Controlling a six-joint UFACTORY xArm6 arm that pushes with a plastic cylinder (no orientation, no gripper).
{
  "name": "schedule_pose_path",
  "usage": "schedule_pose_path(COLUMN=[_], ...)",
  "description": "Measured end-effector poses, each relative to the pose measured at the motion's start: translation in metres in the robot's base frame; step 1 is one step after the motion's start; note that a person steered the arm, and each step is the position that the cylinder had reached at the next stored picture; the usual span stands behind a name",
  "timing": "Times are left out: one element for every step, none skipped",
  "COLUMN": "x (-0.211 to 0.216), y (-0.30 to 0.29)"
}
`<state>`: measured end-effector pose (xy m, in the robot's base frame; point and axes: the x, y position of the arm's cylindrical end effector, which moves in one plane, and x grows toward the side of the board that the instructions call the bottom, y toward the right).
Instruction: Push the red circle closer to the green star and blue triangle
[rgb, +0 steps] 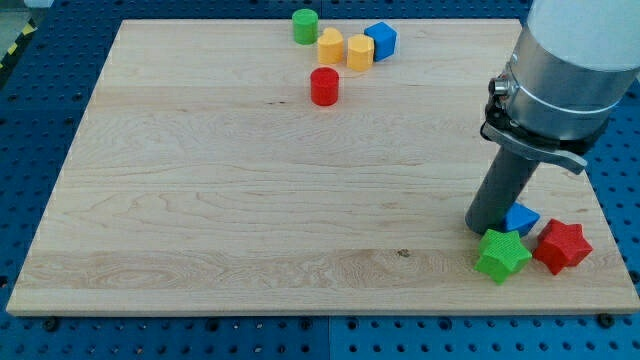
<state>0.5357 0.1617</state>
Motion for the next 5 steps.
schedule_pose_path(x=[-0.020, -0.047, -0.095, -0.161, -0.235], y=[-0.041, -0.109, -0.190, -0.257, -0.238])
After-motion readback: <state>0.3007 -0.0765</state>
